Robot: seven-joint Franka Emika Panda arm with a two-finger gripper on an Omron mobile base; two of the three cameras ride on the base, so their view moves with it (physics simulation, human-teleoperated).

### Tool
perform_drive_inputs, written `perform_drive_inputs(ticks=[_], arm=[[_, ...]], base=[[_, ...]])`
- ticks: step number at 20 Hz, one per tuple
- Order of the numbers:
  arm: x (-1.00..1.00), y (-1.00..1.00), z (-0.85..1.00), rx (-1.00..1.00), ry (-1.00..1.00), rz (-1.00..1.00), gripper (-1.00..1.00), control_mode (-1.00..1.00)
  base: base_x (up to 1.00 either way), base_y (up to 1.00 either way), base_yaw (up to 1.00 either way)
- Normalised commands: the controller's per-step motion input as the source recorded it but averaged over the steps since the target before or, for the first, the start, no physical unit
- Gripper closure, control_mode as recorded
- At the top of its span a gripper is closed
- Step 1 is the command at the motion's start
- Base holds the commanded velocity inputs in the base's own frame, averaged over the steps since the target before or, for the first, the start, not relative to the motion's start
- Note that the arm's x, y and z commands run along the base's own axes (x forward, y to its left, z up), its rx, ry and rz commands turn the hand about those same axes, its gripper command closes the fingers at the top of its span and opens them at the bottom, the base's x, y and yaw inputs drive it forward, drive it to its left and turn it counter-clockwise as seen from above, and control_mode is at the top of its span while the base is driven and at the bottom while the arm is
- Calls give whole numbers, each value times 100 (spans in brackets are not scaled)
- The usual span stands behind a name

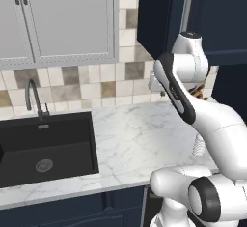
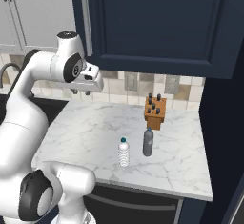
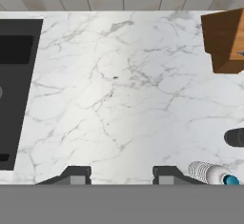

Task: Take the bottled waters from the counter and place them in the freezer to freeze. Close the freezer door after placing the bottles.

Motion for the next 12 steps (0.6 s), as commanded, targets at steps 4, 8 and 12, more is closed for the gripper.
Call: perform_drive_inputs(ticks=[4, 8, 12], arm=[[-1, 0, 0, 0, 0, 0, -100, -100], [-10, -12, 0, 2, -1, 0, -100, -100], [-41, -22, 1, 0, -10, 0, -100, -100]], base=[[0, 0, 0], [0, 0, 0], [0, 0, 0]])
